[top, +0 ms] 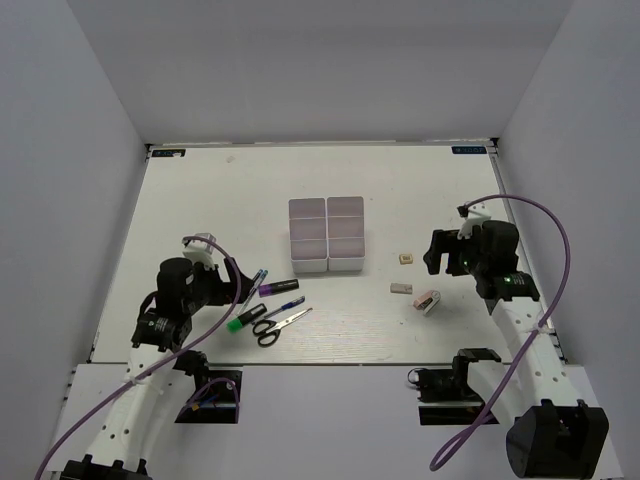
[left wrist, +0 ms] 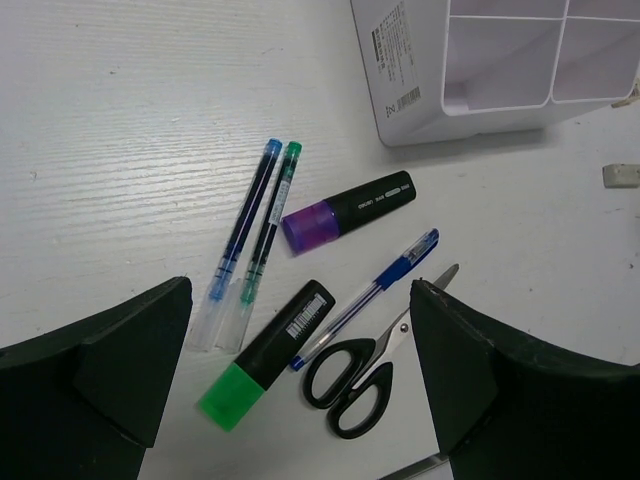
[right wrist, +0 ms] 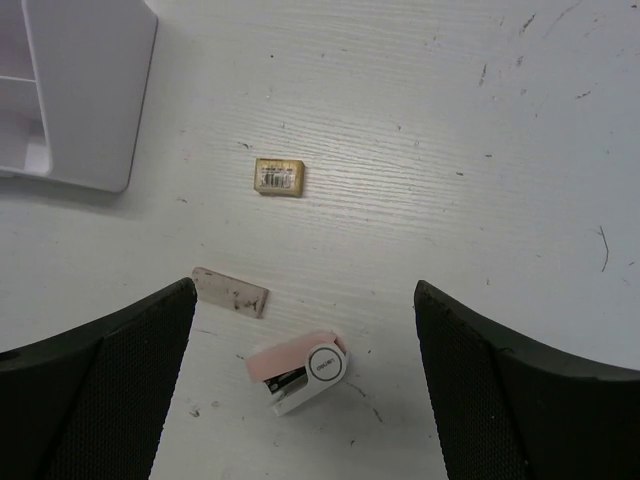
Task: Sort the stationery into containers
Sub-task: Pick up the pen from the center of the board.
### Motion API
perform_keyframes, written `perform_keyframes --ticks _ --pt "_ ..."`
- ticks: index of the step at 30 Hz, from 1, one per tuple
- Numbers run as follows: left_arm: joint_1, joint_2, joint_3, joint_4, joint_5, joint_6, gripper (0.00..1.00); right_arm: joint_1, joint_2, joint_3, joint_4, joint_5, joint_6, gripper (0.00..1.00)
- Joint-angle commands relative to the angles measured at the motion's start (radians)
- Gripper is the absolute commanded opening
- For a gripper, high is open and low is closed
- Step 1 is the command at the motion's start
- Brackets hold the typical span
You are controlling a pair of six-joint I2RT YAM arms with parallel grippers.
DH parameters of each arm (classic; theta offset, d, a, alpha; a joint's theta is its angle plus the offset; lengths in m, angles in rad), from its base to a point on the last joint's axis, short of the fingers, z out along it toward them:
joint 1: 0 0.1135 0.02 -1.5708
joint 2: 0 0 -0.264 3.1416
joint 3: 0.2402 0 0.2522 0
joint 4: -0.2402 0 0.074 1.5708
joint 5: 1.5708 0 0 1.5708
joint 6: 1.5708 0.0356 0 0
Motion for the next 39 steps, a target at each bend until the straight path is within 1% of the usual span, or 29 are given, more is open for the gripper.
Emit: perform_keyframes --ticks 1,7,10,11,13,14,15,16,17,18,19,20,21,22,23,24,25,27,28,30,31,34,39 --pt "0.006 -0.002 0.029 0.004 0.022 0.006 1.00 -0.001 -0.029 0.016 0.028 -0.018 0.035 0.91" --pt "0.006 0.040 0.032 0.015 0.019 0.004 1.00 0.000 -0.035 0.021 0.016 -0.019 0.027 0.91" --pt "0.006 0.070 0.035 0.024 0.010 0.003 1.00 0.000 -0.038 0.022 0.006 -0.034 0.026 0.91" --pt "0.003 0.080 0.037 0.026 0.010 0.004 1.00 -0.001 -0.041 0.022 0.000 -0.060 0.030 0.91" --pt "0.003 0.121 0.034 0.063 0.002 -0.003 0.86 -0.001 -0.055 -0.002 -0.009 -0.090 -0.049 0.91" --pt "0.006 0.136 0.046 0.072 0.000 -0.008 0.74 -0.003 -0.059 -0.011 -0.026 -0.185 -0.157 0.81" --pt "0.006 0.180 0.052 0.087 0.000 -0.009 0.29 -0.003 -0.070 -0.033 -0.030 -0.218 -0.202 0.09" --pt "0.004 0.239 0.066 0.098 -0.006 -0.009 0.09 0.002 -0.069 -0.042 -0.046 -0.226 -0.226 0.00" --pt "0.003 0.353 0.116 0.084 -0.024 -0.003 0.00 -0.001 -0.062 -0.024 -0.061 -0.226 -0.217 0.00" --pt "0.004 0.354 0.138 0.084 -0.032 0.000 0.00 -0.003 -0.059 -0.024 -0.073 -0.229 -0.218 0.00" --pt "0.000 0.433 0.183 0.060 -0.043 0.021 0.00 0.002 -0.055 -0.013 -0.093 -0.235 -0.230 0.02" --pt "-0.006 0.473 0.208 0.050 -0.076 0.035 0.00 -0.001 -0.040 0.001 -0.110 -0.260 -0.255 0.33" --pt "-0.020 0.594 0.257 0.005 -0.117 0.058 0.12 0.003 -0.033 0.018 -0.138 -0.265 -0.263 0.76" --pt "-0.037 0.633 0.317 -0.047 -0.147 0.095 0.26 0.002 -0.027 0.030 -0.147 -0.265 -0.270 0.81" --pt "-0.060 0.732 0.367 -0.049 -0.156 0.127 0.40 0.003 -0.018 0.030 -0.161 -0.260 -0.272 0.81" --pt "-0.069 0.765 0.404 -0.063 -0.165 0.162 0.44 0.005 -0.015 0.032 -0.159 -0.255 -0.272 0.81" --pt "-0.106 0.787 0.417 -0.084 -0.170 0.179 0.46 0.005 -0.015 0.035 -0.164 -0.251 -0.272 0.81" --pt "-0.134 0.845 0.422 -0.074 -0.200 0.228 0.50 0.005 -0.018 0.039 -0.172 -0.252 -0.273 0.81" --pt "-0.156 0.860 0.422 -0.060 -0.231 0.236 0.50 0.005 -0.021 0.041 -0.172 -0.257 -0.272 0.82" --pt "-0.163 0.905 0.426 -0.062 -0.263 0.256 0.50 0.005 -0.030 0.045 -0.179 -0.258 -0.269 0.82" --pt "-0.163 0.914 0.426 -0.063 -0.276 0.268 0.48 0.002 -0.030 0.045 -0.178 -0.263 -0.270 0.83" --pt "-0.169 0.934 0.414 -0.060 -0.277 0.277 0.46 0.005 -0.036 0.048 -0.176 -0.258 -0.266 0.83" --pt "-0.198 0.962 0.412 -0.063 -0.291 0.277 0.46 0.003 -0.038 0.055 -0.190 -0.268 -0.266 0.83"
